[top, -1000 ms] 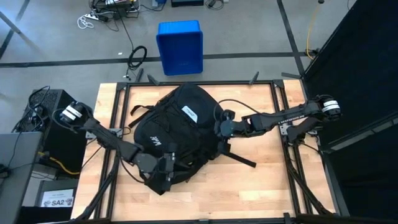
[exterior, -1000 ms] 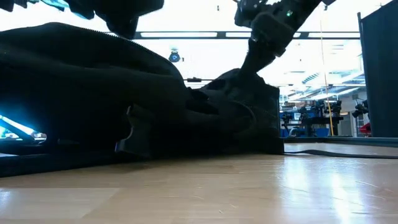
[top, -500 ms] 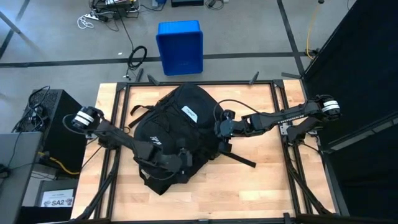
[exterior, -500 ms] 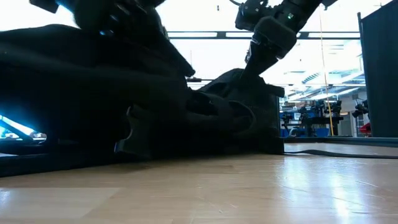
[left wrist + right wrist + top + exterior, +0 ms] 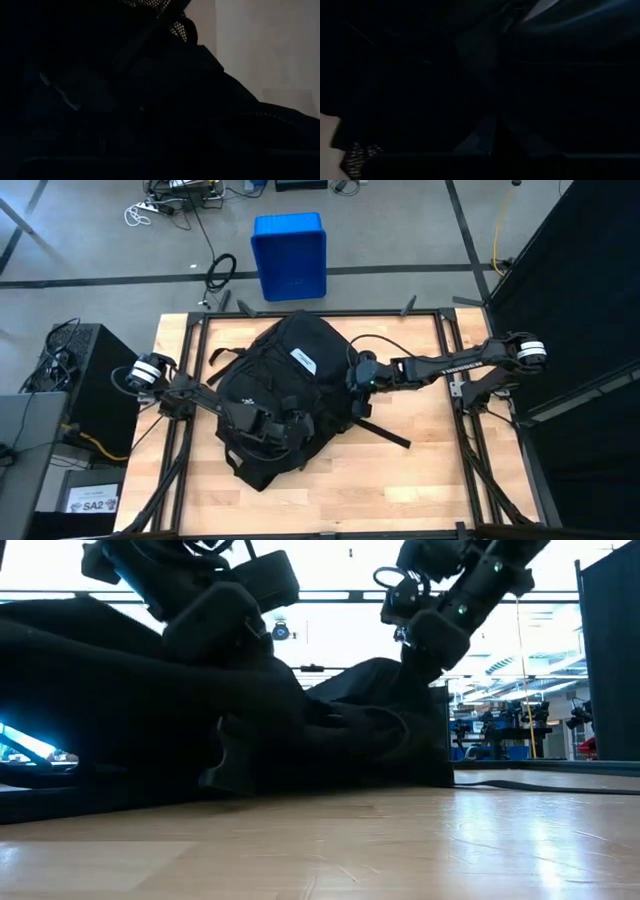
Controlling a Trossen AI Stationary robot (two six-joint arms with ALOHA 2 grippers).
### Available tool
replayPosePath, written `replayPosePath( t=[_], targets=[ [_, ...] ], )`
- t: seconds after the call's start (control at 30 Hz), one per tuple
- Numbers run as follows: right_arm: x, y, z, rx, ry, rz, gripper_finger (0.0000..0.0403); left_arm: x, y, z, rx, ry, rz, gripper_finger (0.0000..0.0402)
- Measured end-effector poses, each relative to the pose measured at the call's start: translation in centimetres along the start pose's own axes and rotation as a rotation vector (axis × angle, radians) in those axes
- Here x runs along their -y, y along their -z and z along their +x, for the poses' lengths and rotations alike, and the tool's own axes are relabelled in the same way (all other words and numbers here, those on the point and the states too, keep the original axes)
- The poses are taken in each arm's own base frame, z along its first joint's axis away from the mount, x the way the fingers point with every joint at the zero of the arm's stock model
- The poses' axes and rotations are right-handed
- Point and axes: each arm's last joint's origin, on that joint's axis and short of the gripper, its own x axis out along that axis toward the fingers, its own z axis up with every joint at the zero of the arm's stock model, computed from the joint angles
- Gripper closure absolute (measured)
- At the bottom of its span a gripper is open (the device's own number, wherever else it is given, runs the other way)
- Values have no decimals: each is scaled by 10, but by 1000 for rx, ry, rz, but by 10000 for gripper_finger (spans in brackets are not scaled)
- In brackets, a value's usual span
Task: Unpack backpack
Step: Close the black backpack
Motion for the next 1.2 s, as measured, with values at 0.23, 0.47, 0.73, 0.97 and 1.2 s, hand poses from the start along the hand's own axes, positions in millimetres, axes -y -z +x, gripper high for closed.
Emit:
replayPosePath(
  t=[0.23,0.47,0.73,0.97,1.2],
  targets=[
    [6,18,32,-61,-52,16,403,-5,-3,3,17,-9,52,340],
    [0,25,61,-58,-109,-14,403,-8,-4,5,19,-18,46,303],
    [-6,26,65,-45,-161,5,403,-10,-4,16,45,-50,49,213],
    [-15,26,64,-38,-193,13,403,-8,-6,35,127,-53,78,189],
    [-21,26,63,-31,-229,8,403,-11,-12,35,192,-113,119,188]
  ],
)
